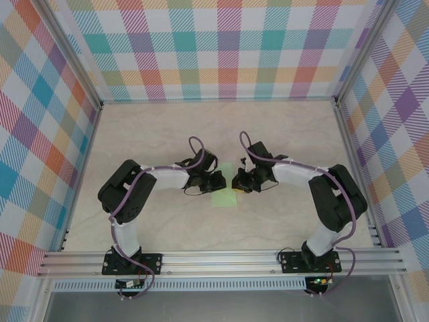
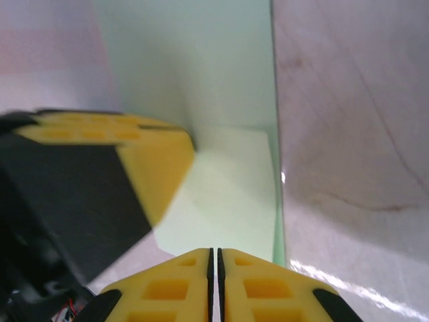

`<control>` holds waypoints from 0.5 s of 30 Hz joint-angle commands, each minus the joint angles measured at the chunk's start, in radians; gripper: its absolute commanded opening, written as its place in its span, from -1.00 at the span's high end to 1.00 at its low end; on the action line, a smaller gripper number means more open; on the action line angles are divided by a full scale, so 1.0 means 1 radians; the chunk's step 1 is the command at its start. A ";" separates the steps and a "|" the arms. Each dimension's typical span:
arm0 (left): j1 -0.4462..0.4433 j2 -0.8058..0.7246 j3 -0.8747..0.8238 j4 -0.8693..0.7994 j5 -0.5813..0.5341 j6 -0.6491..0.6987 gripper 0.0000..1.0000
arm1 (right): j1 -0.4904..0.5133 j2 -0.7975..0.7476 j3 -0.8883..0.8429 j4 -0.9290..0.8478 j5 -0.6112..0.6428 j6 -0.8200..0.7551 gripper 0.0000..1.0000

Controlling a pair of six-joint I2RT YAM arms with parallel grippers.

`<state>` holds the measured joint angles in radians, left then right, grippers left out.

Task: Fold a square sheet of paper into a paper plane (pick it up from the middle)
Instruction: Fold the triangle a second time at the center of the table.

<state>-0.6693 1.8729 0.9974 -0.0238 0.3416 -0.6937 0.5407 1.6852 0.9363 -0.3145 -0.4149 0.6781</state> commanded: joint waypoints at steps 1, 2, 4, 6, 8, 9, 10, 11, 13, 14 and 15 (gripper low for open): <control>0.019 0.026 -0.032 -0.027 -0.035 0.001 0.75 | -0.005 0.023 0.028 0.022 0.007 0.034 0.76; 0.019 0.028 -0.032 -0.026 -0.036 0.001 0.75 | -0.005 0.036 0.034 0.027 0.005 0.035 0.77; 0.019 0.027 -0.033 -0.025 -0.034 0.000 0.75 | -0.005 0.055 0.045 0.035 -0.002 0.035 0.77; 0.019 0.024 -0.037 -0.024 -0.034 -0.004 0.75 | -0.005 0.077 0.058 0.035 -0.005 0.028 0.78; 0.019 0.023 -0.039 -0.019 -0.035 -0.006 0.75 | -0.005 0.102 0.074 0.032 -0.020 0.015 0.78; 0.019 0.023 -0.039 -0.020 -0.034 -0.006 0.75 | -0.005 0.113 0.079 0.030 -0.022 0.012 0.78; 0.019 0.023 -0.039 -0.019 -0.034 -0.006 0.75 | -0.005 0.126 0.084 0.031 -0.027 0.011 0.79; 0.019 0.022 -0.040 -0.021 -0.033 -0.006 0.75 | -0.005 0.135 0.085 0.028 -0.027 0.009 0.79; 0.019 0.020 -0.040 -0.021 -0.032 -0.004 0.75 | -0.005 0.152 0.085 0.022 -0.021 0.004 0.80; 0.019 0.018 -0.039 -0.023 -0.033 -0.002 0.75 | -0.005 0.159 0.085 0.017 -0.015 0.001 0.80; 0.019 0.017 -0.037 -0.024 -0.035 0.000 0.75 | -0.005 0.166 0.085 0.007 -0.008 -0.002 0.80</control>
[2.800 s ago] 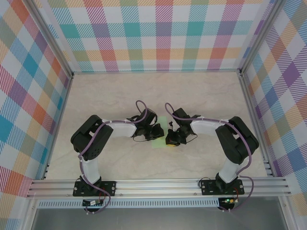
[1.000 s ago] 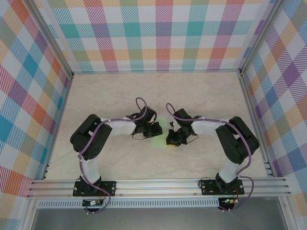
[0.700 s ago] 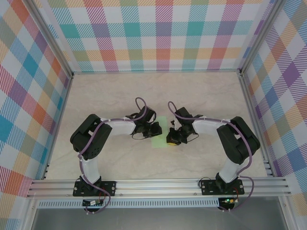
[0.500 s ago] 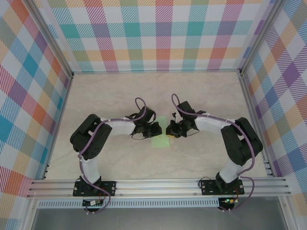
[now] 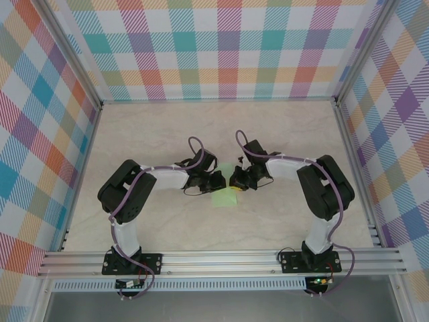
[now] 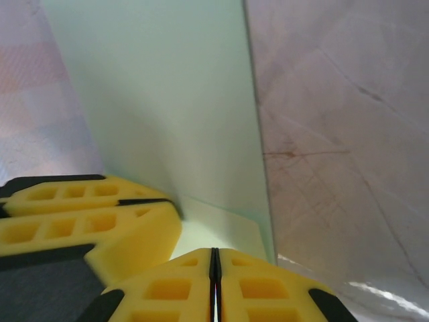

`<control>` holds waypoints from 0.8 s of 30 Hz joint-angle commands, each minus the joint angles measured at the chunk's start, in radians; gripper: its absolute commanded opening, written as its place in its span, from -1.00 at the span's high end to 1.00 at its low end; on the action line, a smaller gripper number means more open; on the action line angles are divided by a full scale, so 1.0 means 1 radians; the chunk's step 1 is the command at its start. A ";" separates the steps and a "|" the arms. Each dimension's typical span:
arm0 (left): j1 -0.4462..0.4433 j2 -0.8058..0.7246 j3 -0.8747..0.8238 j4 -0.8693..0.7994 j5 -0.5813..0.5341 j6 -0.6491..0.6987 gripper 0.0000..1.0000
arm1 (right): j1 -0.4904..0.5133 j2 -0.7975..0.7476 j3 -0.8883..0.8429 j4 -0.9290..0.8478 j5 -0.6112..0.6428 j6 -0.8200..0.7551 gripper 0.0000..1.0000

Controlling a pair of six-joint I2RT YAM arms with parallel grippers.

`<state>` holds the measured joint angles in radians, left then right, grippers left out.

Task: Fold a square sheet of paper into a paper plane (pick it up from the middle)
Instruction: Fold the triangle a second time at the center of the table.

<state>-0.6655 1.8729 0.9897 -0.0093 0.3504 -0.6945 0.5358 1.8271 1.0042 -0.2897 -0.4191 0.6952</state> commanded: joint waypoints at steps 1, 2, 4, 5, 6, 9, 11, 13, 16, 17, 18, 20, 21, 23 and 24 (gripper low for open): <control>0.015 0.015 -0.027 -0.039 -0.044 0.005 0.75 | 0.000 0.033 0.017 -0.031 0.008 -0.024 0.80; 0.015 0.013 -0.025 -0.041 -0.045 0.013 0.75 | 0.001 0.041 0.017 -0.046 0.020 -0.029 0.80; 0.017 0.006 -0.022 -0.046 -0.051 0.025 0.75 | 0.000 0.059 0.018 -0.080 0.047 -0.044 0.81; 0.017 0.003 -0.023 -0.047 -0.051 0.031 0.75 | 0.000 0.071 0.022 -0.105 0.062 -0.051 0.81; 0.018 0.000 -0.026 -0.044 -0.051 0.038 0.75 | 0.000 0.081 0.030 -0.131 0.076 -0.061 0.82; 0.024 -0.012 -0.048 -0.034 -0.059 0.062 0.75 | 0.000 0.101 0.031 -0.168 0.104 -0.069 0.82; 0.033 -0.022 -0.072 -0.012 -0.061 0.067 0.75 | -0.002 0.111 0.030 -0.186 0.118 -0.068 0.83; 0.047 -0.030 -0.093 0.016 -0.061 0.069 0.75 | -0.002 0.121 0.030 -0.193 0.125 -0.070 0.83; 0.065 -0.048 -0.139 0.061 -0.099 0.069 0.76 | -0.002 0.139 0.034 -0.204 0.128 -0.073 0.83; 0.071 -0.053 -0.151 0.074 -0.118 0.070 0.76 | -0.002 0.145 0.037 -0.209 0.131 -0.073 0.83; 0.076 -0.056 -0.159 0.081 -0.129 0.071 0.76 | -0.002 0.149 0.037 -0.212 0.132 -0.074 0.84; 0.087 -0.058 -0.180 0.098 -0.144 0.072 0.76 | -0.003 0.153 0.036 -0.215 0.136 -0.073 0.84; 0.092 -0.058 -0.184 0.096 -0.150 0.073 0.76 | -0.003 0.154 0.034 -0.216 0.138 -0.074 0.84; 0.105 -0.055 -0.184 0.079 -0.160 0.073 0.76 | -0.003 0.156 0.033 -0.220 0.144 -0.074 0.84; 0.108 -0.056 -0.185 0.075 -0.163 0.072 0.76 | -0.003 0.156 0.033 -0.221 0.144 -0.073 0.84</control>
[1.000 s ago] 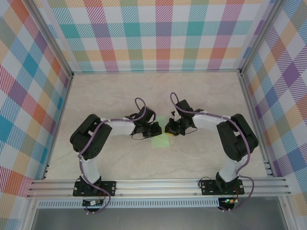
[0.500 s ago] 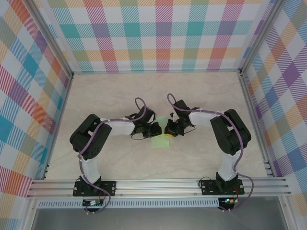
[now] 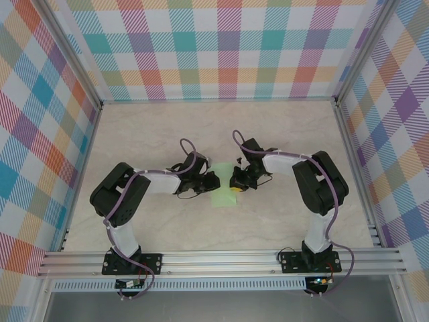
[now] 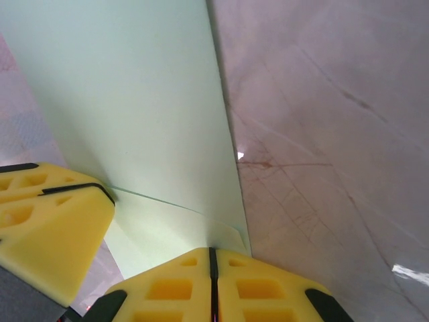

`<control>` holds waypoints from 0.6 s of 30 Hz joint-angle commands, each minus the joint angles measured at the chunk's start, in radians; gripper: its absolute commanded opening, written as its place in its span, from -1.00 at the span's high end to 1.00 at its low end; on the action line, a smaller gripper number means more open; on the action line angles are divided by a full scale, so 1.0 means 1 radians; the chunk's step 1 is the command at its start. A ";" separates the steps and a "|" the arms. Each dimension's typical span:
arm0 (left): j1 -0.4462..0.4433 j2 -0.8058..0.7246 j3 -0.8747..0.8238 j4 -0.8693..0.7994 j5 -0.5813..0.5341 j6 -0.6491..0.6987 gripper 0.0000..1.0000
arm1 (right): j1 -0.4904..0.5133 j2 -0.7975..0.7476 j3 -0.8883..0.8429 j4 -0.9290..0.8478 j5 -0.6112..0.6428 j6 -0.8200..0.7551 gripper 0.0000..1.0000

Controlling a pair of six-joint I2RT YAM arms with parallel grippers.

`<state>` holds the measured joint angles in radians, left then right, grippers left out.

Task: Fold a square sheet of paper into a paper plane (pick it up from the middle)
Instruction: Fold the triangle a second time at the center of the table.

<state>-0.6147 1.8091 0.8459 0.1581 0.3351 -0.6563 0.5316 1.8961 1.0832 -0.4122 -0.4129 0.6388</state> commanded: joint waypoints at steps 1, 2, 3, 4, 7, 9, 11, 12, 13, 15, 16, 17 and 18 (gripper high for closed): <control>0.062 0.005 -0.038 -0.101 -0.154 0.035 0.76 | 0.001 0.087 -0.048 -0.098 0.138 -0.017 0.84; 0.065 0.001 -0.035 -0.111 -0.162 0.035 0.76 | 0.001 0.087 -0.048 -0.099 0.138 -0.017 0.84; 0.067 -0.005 -0.029 -0.122 -0.167 0.038 0.76 | 0.001 0.087 -0.048 -0.098 0.138 -0.017 0.84; 0.070 -0.012 -0.024 -0.133 -0.176 0.040 0.76 | 0.001 0.088 -0.047 -0.098 0.137 -0.018 0.84; 0.076 -0.036 -0.006 -0.167 -0.195 0.059 0.76 | 0.001 0.088 -0.046 -0.096 0.135 -0.017 0.84; 0.083 -0.052 0.003 -0.183 -0.203 0.069 0.76 | 0.001 0.086 -0.048 -0.096 0.135 -0.017 0.84; 0.087 -0.070 0.011 -0.201 -0.202 0.081 0.76 | 0.001 0.085 -0.048 -0.098 0.137 -0.018 0.84; 0.087 -0.083 0.014 -0.209 -0.194 0.085 0.76 | 0.001 0.084 -0.048 -0.097 0.135 -0.018 0.84; 0.087 -0.093 0.014 -0.206 -0.175 0.086 0.76 | 0.001 0.084 -0.048 -0.096 0.134 -0.018 0.84; 0.082 -0.124 0.004 -0.175 -0.125 0.077 0.76 | 0.001 0.081 -0.047 -0.094 0.131 -0.019 0.84; 0.074 -0.137 -0.001 -0.158 -0.107 0.068 0.76 | 0.001 0.080 -0.048 -0.093 0.129 -0.019 0.83; 0.059 -0.152 -0.004 -0.142 -0.094 0.061 0.76 | 0.000 0.080 -0.048 -0.092 0.127 -0.018 0.84; 0.043 -0.162 -0.006 -0.130 -0.087 0.052 0.76 | 0.001 0.080 -0.048 -0.091 0.126 -0.019 0.84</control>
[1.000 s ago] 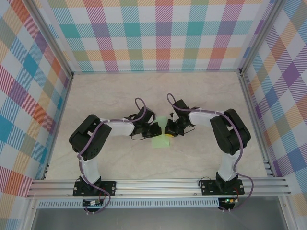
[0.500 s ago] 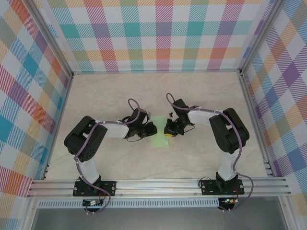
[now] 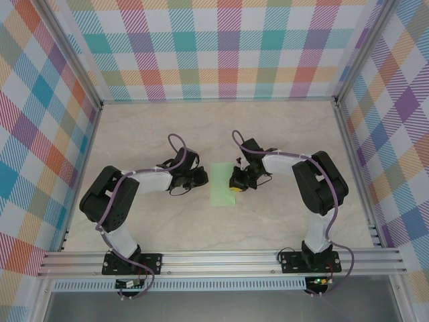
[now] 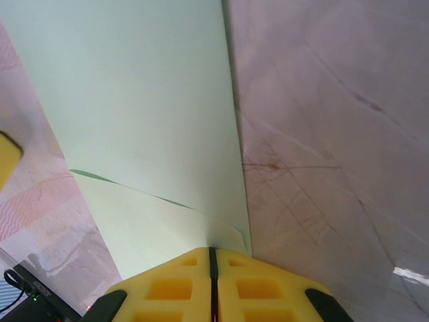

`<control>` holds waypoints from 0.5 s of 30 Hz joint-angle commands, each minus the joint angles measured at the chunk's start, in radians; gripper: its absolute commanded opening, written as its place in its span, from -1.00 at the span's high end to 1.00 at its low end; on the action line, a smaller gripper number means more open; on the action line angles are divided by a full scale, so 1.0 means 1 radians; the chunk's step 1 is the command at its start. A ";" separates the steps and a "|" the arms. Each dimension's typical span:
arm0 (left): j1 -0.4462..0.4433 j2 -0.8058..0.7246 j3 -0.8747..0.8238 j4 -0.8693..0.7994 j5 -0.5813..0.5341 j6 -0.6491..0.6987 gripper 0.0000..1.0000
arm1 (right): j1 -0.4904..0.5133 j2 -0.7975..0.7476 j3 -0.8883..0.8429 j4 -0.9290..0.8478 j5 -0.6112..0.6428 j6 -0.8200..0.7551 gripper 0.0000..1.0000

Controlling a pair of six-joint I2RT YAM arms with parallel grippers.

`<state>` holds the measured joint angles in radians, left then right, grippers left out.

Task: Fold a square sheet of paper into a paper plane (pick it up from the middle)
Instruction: Fold the triangle a second time at the center of the table.

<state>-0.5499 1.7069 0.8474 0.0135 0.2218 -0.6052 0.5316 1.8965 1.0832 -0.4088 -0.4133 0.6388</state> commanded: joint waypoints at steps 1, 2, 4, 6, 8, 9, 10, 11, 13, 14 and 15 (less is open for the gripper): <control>-0.038 -0.062 -0.007 0.026 0.029 -0.007 0.76 | 0.001 0.080 -0.049 -0.095 0.125 -0.019 0.84; -0.054 -0.062 -0.009 0.039 0.034 -0.021 0.76 | 0.001 0.081 -0.049 -0.096 0.127 -0.019 0.84; -0.081 -0.049 -0.009 0.066 0.040 -0.045 0.76 | 0.001 0.082 -0.052 -0.093 0.126 -0.019 0.84; -0.099 -0.018 -0.006 0.088 0.047 -0.063 0.76 | 0.001 0.084 -0.053 -0.093 0.126 -0.019 0.84; -0.107 0.020 0.000 0.101 0.057 -0.075 0.76 | 0.001 0.082 -0.055 -0.090 0.121 -0.019 0.84; -0.110 0.037 0.005 0.104 0.060 -0.080 0.78 | 0.001 0.081 -0.055 -0.087 0.118 -0.019 0.84; -0.111 0.051 0.011 0.103 0.063 -0.084 0.78 | 0.000 0.079 -0.054 -0.085 0.115 -0.021 0.84; -0.112 0.064 0.014 0.104 0.066 -0.085 0.78 | 0.002 0.076 -0.054 -0.081 0.107 -0.025 0.84; -0.116 0.083 0.021 0.103 0.068 -0.088 0.79 | 0.001 0.065 -0.060 -0.062 0.083 -0.037 0.84; -0.117 0.091 0.024 0.101 0.065 -0.088 0.79 | 0.001 0.060 -0.062 -0.058 0.075 -0.043 0.84; -0.117 0.097 0.027 0.097 0.061 -0.090 0.79 | 0.001 0.056 -0.059 -0.053 0.067 -0.049 0.84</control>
<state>-0.6605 1.7851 0.8478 0.1093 0.2718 -0.6792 0.5301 1.8965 1.0782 -0.3977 -0.4305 0.6224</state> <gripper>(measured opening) 0.107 0.083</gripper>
